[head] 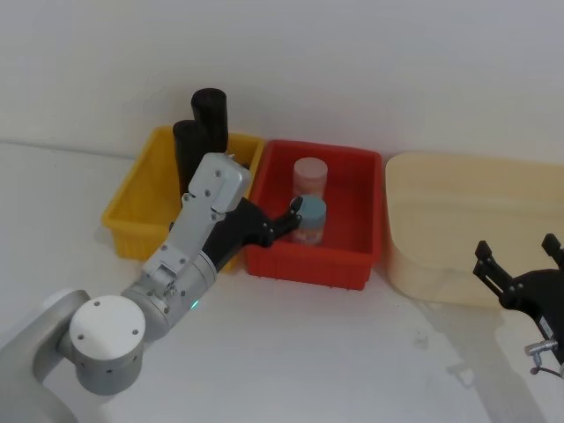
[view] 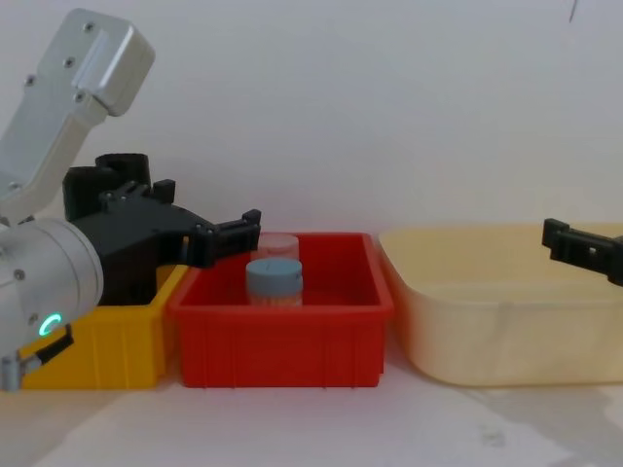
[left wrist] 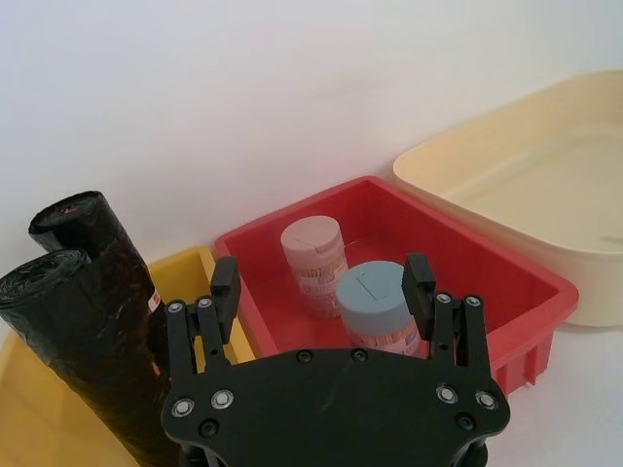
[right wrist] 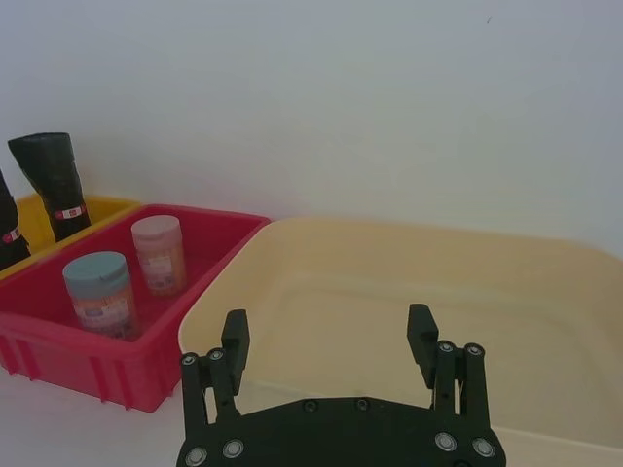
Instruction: Pick up the garbage bag with the one hand and transfer it to the other hand.
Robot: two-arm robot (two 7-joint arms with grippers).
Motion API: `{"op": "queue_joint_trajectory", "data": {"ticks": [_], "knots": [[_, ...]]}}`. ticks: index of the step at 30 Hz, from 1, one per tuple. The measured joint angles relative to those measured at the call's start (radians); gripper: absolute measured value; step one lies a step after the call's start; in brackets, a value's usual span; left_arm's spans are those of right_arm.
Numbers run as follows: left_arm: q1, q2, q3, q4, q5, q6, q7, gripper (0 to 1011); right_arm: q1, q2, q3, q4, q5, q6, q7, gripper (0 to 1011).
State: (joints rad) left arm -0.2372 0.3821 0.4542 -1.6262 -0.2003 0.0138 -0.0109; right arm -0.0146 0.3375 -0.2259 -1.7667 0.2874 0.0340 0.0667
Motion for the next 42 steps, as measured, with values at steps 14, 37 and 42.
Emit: {"op": "queue_joint_trajectory", "data": {"ticks": [14, 37, 42], "knots": [[0.000, 0.000, 0.000, 0.000, 0.000, 0.000, 0.000, 1001, 0.000, 0.000, 0.000, 0.000, 0.000, 0.000, 0.000, 1001], [0.000, 0.000, 0.000, 0.000, 0.000, 0.000, 0.000, 1001, 0.000, 0.000, 0.000, 0.000, 0.000, 0.000, 0.000, 1001], [0.000, 0.000, 0.000, 0.000, 0.000, 0.000, 0.000, 1000, 0.000, 0.000, 0.000, 0.000, 0.000, 0.000, 0.000, 1001]]}}
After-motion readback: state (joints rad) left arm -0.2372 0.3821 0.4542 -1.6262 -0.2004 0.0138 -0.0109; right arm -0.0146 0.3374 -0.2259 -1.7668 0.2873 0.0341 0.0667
